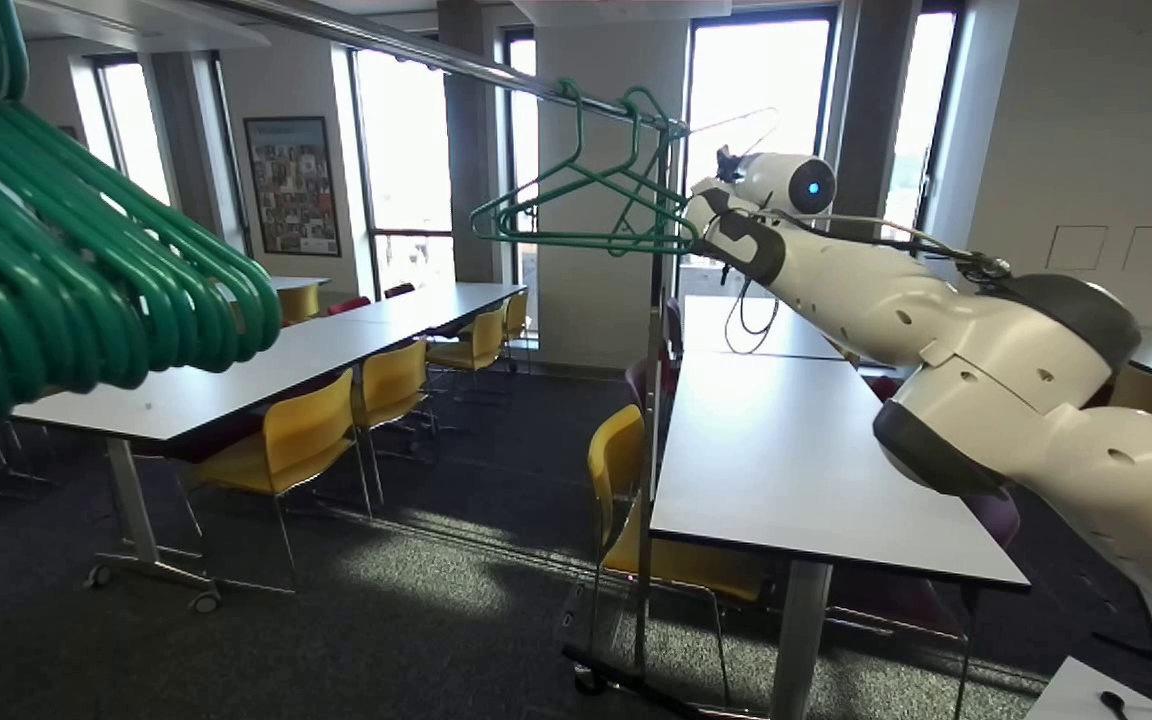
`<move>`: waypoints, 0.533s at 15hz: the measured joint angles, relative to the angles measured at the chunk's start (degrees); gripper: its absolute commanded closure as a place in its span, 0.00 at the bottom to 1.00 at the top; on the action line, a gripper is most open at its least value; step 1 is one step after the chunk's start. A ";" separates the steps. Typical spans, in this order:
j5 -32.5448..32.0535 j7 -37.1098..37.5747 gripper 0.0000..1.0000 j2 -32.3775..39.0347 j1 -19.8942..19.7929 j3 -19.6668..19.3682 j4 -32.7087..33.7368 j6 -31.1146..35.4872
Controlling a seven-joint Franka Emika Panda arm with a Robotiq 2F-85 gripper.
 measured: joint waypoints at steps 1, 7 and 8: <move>0.00 0.00 0.98 0.40 -0.04 0.00 -0.01 0.00; 0.01 0.00 0.98 1.85 -0.15 0.05 -0.82 0.00; 0.01 0.00 0.98 2.02 -0.16 0.10 -1.02 0.00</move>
